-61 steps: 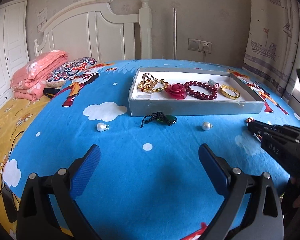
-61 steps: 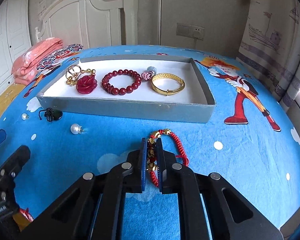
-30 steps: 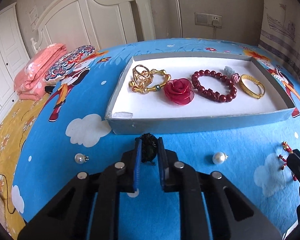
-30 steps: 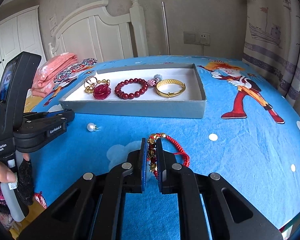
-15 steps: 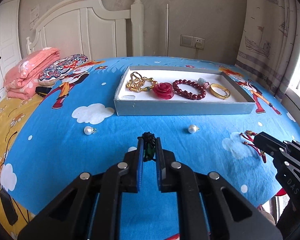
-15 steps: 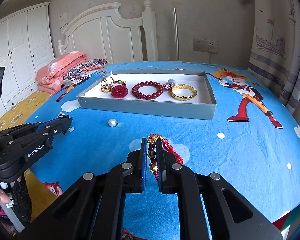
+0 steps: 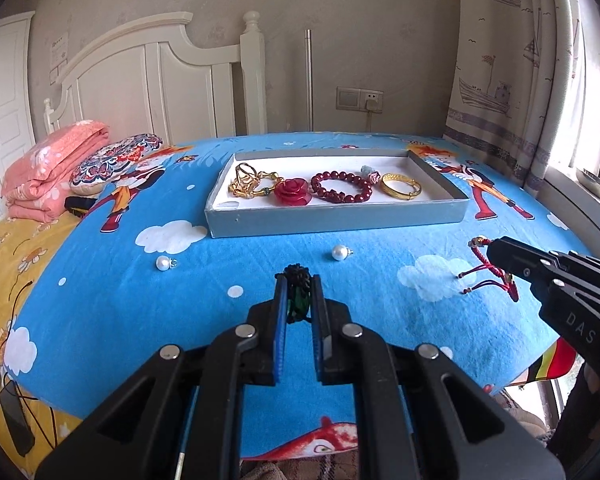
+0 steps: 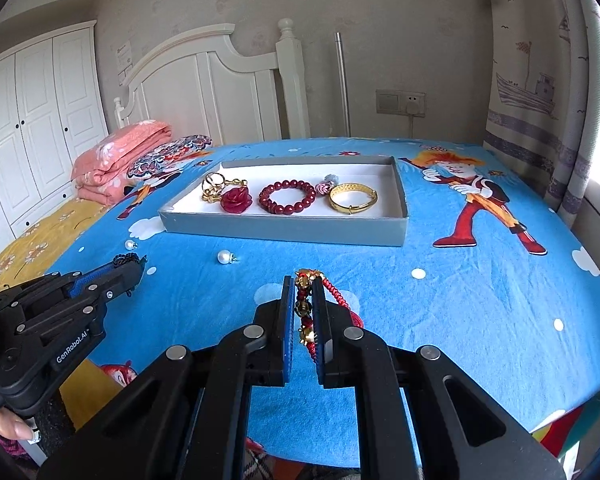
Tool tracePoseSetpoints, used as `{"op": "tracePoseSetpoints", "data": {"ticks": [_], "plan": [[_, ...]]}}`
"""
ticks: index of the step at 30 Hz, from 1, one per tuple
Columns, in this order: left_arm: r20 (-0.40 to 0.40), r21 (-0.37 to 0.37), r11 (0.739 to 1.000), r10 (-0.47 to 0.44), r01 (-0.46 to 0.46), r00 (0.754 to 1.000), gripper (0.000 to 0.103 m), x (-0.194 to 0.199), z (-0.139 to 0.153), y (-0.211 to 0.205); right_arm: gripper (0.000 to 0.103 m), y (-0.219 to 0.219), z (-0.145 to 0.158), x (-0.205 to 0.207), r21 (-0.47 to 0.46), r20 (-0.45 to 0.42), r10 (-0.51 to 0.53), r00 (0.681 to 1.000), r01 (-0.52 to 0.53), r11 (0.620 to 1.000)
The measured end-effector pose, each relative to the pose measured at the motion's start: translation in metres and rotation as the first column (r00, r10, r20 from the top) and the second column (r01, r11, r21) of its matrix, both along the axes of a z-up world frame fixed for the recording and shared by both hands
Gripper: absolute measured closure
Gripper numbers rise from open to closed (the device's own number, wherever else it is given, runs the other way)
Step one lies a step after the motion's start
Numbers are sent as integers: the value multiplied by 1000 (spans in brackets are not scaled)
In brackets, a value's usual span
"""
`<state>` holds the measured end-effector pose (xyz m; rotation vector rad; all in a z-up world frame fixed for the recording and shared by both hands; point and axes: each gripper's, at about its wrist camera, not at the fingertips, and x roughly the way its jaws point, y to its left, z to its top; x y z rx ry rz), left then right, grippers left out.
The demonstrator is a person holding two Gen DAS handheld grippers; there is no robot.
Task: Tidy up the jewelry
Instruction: 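Carry the pendant and red bracelet into the tray and open both tools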
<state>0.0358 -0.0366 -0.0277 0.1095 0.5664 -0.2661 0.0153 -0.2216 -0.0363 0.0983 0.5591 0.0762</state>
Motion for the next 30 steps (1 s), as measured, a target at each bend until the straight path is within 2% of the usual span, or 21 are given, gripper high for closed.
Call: {"op": "tracePoseSetpoints", "data": {"ticks": [15,30], "plan": [[41,8,1000,-6,6,999,92,4,10,-5,94,15,25,12,-57,57,15,998,-12,998],[71,3,999,34,-35,997,92,63,42,-18,94,16,46,65,-99,91,-1,996,10,995]]}}
